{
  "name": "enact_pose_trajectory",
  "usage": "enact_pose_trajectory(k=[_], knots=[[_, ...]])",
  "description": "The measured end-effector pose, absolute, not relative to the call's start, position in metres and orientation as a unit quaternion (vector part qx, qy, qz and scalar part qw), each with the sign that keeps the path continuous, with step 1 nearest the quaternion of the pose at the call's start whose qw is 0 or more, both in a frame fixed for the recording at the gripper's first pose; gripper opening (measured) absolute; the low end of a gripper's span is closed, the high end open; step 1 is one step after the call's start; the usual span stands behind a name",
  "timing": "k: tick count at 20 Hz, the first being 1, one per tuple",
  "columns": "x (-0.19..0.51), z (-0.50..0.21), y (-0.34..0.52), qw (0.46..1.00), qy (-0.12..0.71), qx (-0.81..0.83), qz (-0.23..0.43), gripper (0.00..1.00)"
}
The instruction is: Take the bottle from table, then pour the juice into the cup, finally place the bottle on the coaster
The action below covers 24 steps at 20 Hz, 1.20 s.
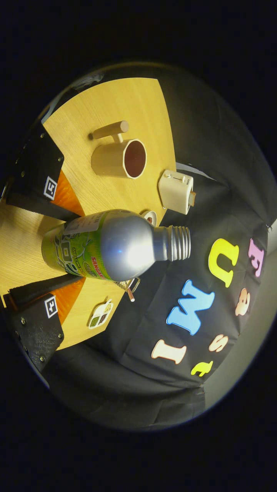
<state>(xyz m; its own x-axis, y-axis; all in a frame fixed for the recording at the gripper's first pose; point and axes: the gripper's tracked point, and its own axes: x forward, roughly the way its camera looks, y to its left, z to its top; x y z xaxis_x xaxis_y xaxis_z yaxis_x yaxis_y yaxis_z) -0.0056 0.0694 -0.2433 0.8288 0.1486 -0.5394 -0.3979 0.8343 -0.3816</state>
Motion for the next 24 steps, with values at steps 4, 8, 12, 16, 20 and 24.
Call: enact_pose_trajectory(k=[4, 8, 12, 16, 20, 24], knots=[[-0.005, -0.245, 0.076, 0.911, 0.259, -0.285, 0.149, 0.76], [-0.006, -0.249, 0.084, 0.894, 0.266, -0.325, 0.155, 0.76], [-0.003, -0.252, 0.086, 0.876, 0.276, -0.366, 0.154, 0.76], [-0.001, -0.255, 0.093, 0.856, 0.284, -0.398, 0.169, 0.76], [0.004, -0.253, 0.1, 0.836, 0.283, -0.434, 0.181, 0.76], [0.007, -0.254, 0.103, 0.817, 0.289, -0.463, 0.187, 0.76]])
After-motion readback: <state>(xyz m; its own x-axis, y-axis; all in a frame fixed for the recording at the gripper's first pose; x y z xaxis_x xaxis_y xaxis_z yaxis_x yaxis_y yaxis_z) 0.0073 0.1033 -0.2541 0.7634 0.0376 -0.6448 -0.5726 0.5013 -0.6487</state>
